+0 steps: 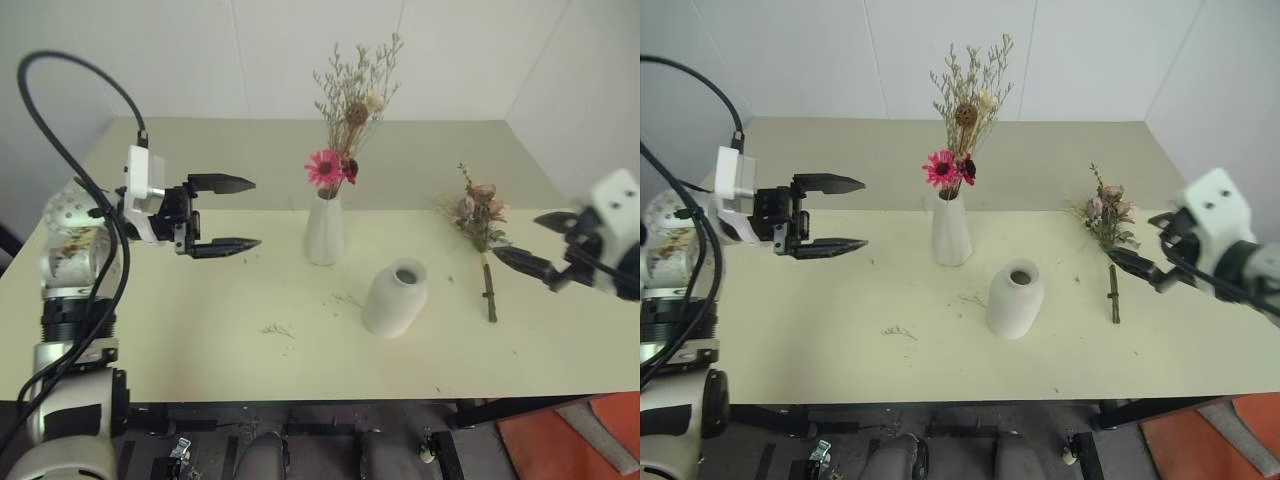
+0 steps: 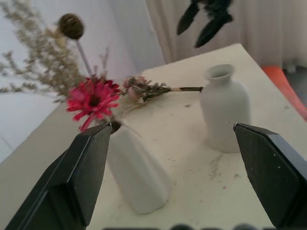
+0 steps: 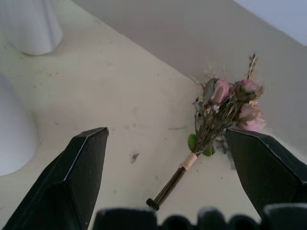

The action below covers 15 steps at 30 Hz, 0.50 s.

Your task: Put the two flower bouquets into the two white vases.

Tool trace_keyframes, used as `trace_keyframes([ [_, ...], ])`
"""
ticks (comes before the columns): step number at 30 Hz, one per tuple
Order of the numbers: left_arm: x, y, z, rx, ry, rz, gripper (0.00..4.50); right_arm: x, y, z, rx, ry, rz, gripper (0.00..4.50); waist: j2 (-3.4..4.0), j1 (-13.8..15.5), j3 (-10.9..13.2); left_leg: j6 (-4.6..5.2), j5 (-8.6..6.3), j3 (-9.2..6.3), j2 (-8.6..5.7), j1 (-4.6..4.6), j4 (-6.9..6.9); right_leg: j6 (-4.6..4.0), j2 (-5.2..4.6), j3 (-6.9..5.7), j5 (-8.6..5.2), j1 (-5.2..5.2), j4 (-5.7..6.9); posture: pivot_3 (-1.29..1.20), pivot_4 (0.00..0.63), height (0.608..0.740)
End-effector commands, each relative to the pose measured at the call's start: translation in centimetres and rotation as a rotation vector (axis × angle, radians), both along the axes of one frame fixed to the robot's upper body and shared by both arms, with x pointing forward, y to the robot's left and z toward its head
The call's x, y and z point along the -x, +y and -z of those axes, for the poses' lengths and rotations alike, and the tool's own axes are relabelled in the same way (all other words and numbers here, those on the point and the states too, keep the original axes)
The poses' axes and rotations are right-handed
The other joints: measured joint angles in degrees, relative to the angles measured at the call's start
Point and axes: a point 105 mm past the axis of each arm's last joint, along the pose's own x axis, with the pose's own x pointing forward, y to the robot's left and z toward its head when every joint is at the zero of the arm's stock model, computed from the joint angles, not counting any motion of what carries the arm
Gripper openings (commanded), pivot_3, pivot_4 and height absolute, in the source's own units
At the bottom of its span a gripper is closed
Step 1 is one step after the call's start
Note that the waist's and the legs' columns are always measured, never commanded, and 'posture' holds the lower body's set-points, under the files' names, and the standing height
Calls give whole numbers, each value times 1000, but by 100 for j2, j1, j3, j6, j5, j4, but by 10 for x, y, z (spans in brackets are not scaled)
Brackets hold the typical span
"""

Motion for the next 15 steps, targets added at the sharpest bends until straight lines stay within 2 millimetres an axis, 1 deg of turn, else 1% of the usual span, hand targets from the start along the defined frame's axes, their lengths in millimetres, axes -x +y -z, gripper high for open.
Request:
trace_keyframes([
  [1, 8, -15, -13, -98, -97, -8, 4437, -26, -18, 20, -34, 108, 149, 4500, 0, -13, 0, 0, 0, 1, 3, 2, 0, 0, 5, 0, 0, 0, 0, 0, 150, 740],
  [4, 17, -22, -11, -161, -131, 18, 4437, -45, -28, 35, -62, 170, 240, 4500, 4, -21, -1, 1, 0, 0, 4, -8, -5, -1, 9, 1, -1, -13, -1, 0, 150, 740],
  [7, 24, -25, -11, -127, -116, 40, 4437, -60, -32, 46, -116, 211, 288, 4500, 6, -44, -2, 2, 0, 4, 3, -49, -2, -1, 8, 5, 0, -59, 4, 0, 150, 740],
  [9, 25, -25, -11, -95, -97, 36, 4437, -68, -33, 50, -130, 218, 301, 4500, 7, -47, -2, 1, 2, 8, 3, -81, 2, -2, 8, 11, 1, -102, 17, 0, 150, 740],
  [15, 23, -25, 1, -119, -81, 13, 4437, -89, -38, 54, -153, 215, 343, 4500, 10, -63, -1, 1, 3, 9, 4, -84, 2, -3, 9, 10, 3, -106, 16, 0, 150, 740],
])
